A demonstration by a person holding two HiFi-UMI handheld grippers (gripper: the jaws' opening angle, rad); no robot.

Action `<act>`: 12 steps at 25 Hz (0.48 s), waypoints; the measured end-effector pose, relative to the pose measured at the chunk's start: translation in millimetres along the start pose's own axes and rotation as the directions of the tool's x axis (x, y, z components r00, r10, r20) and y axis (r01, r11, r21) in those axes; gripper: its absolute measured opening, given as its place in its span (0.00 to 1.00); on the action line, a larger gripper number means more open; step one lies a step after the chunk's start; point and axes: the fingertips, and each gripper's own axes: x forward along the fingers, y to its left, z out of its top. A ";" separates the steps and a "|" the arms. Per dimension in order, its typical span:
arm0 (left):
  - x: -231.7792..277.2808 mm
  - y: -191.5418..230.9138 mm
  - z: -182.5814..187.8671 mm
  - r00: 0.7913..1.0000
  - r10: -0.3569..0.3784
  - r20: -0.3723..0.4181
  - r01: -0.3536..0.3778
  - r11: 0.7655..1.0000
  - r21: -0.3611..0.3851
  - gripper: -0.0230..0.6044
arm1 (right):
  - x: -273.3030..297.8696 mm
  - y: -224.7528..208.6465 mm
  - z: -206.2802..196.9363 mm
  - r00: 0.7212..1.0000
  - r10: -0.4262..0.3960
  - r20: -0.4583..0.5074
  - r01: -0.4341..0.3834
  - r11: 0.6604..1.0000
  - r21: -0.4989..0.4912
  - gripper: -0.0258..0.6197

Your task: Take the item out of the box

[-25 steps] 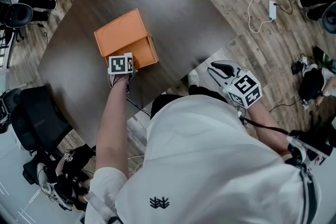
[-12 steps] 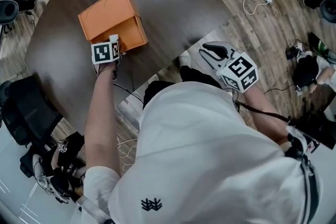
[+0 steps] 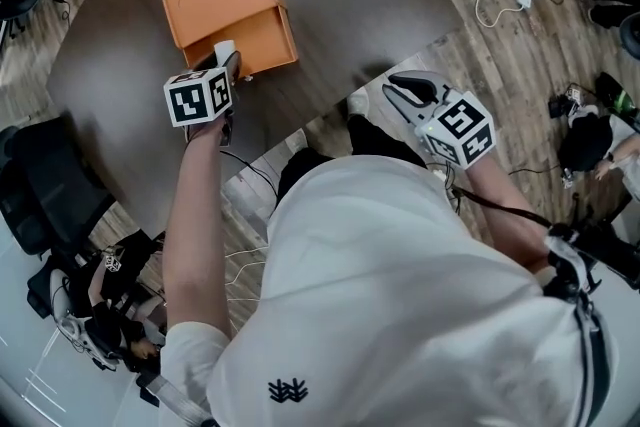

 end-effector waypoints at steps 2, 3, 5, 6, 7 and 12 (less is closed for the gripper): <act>-10.5 -1.5 2.8 1.000 -0.010 0.029 0.010 1.000 0.001 0.32 | 6.8 6.6 2.0 1.000 0.007 -0.005 -0.007 1.000 -0.007 0.13; -16.6 -1.7 3.3 0.999 -0.016 0.046 0.016 1.000 -0.001 0.32 | 10.5 11.3 2.7 1.000 0.011 -0.009 -0.011 1.000 -0.011 0.12; -30.8 -0.8 1.8 0.996 -0.028 0.080 0.029 1.000 -0.006 0.32 | 17.7 23.5 4.4 1.000 0.018 -0.016 -0.019 1.000 -0.025 0.12; -38.6 -0.1 0.3 0.995 -0.034 0.097 0.035 0.999 -0.008 0.32 | 20.9 30.1 5.5 1.000 0.020 -0.017 -0.021 0.999 -0.032 0.12; -46.4 0.2 -1.2 0.993 -0.040 0.114 0.041 0.999 -0.009 0.32 | 23.8 36.5 6.7 1.000 0.021 -0.018 -0.022 0.999 -0.038 0.12; -85.8 -1.1 -7.3 0.980 -0.076 0.183 0.078 0.997 -0.003 0.32 | 35.3 66.7 12.5 1.000 0.018 -0.018 -0.019 0.998 -0.062 0.11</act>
